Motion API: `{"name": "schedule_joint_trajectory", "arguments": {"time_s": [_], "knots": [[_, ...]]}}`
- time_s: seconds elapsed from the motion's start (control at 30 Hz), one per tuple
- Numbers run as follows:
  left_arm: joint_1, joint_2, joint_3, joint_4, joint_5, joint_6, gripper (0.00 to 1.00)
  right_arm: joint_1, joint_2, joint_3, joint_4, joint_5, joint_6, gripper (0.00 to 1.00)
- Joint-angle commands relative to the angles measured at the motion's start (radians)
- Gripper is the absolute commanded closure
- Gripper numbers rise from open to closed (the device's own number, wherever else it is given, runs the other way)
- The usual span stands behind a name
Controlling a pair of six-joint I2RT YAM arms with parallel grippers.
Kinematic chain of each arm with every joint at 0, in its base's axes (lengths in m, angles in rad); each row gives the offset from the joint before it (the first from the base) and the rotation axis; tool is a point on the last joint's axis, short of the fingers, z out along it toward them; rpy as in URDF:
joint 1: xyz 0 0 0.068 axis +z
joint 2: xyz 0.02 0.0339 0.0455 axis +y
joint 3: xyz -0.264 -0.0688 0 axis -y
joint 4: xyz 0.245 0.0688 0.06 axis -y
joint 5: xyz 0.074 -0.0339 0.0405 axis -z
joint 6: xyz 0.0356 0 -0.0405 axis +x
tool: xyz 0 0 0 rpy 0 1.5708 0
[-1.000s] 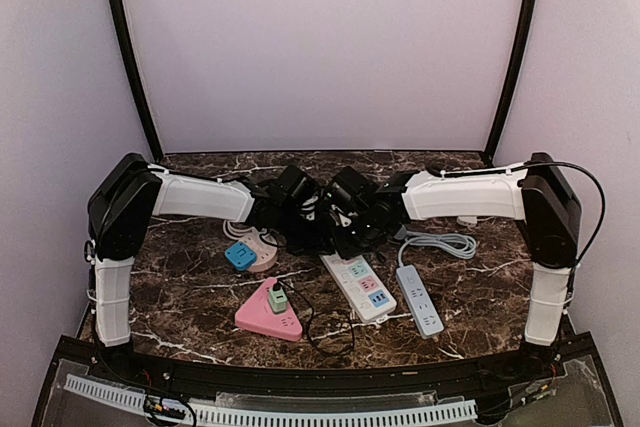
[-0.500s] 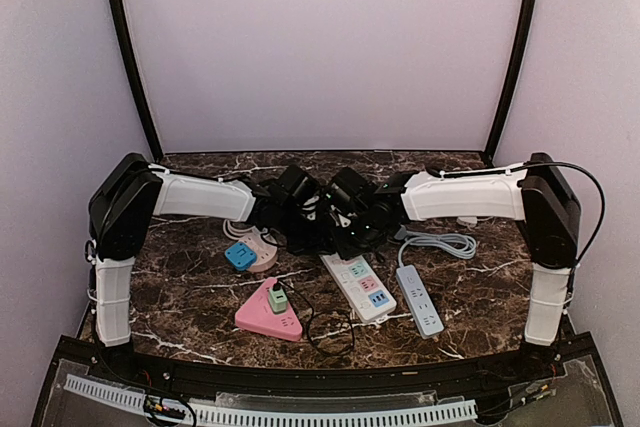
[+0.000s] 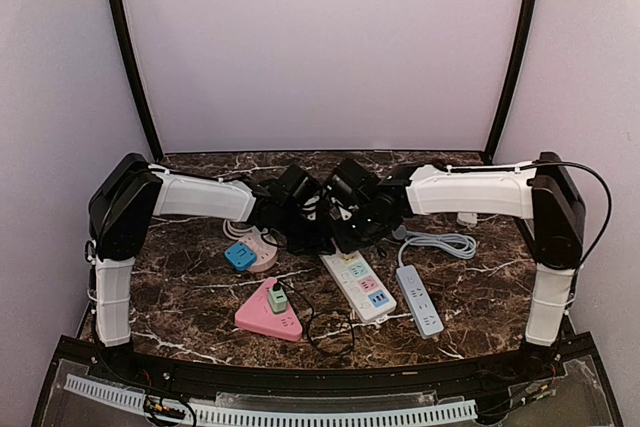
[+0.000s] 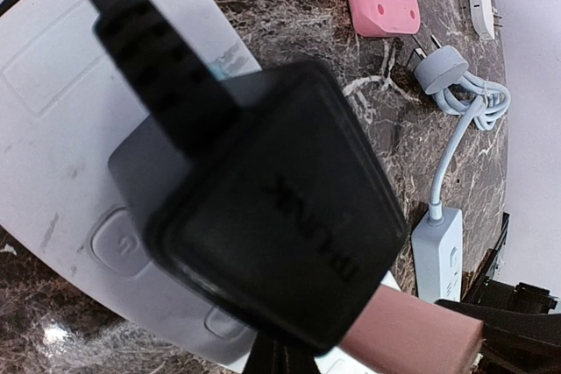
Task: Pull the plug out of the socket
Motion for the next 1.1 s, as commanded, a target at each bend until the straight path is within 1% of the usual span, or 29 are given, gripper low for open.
{"name": "schedule_joint_trajectory", "arguments": {"time_s": [0.0, 0.33, 0.43, 0.63, 0.8, 0.93, 1.07], "knots": [[-0.005, 0.037, -0.033, -0.149, -0.049, 0.015, 1.00, -0.009, -0.083, 0.022, 0.025, 0.036, -0.006, 0.96], [-0.005, 0.026, -0.046, -0.145, -0.054, 0.013, 1.00, -0.010, -0.172, -0.041, 0.055, -0.006, 0.021, 0.96], [-0.006, 0.022, -0.036, -0.137, -0.043, 0.019, 1.00, -0.032, -0.190, -0.057, 0.057, -0.016, 0.021, 0.96], [-0.012, 0.009, 0.057, -0.136, -0.010, 0.054, 1.00, -0.129, -0.221, -0.078, 0.098, -0.084, -0.004, 0.95], [-0.022, -0.001, 0.192, -0.159, 0.013, 0.095, 0.98, -0.241, -0.212, -0.072, 0.166, -0.177, -0.020, 0.95], [-0.025, -0.028, 0.268, -0.193, 0.007, 0.108, 0.96, -0.338, -0.165, -0.038, 0.231, -0.286, -0.018, 0.94], [-0.025, -0.081, 0.279, -0.211, -0.007, 0.113, 0.96, -0.405, -0.088, 0.027, 0.248, -0.345, -0.019, 0.94]]}}
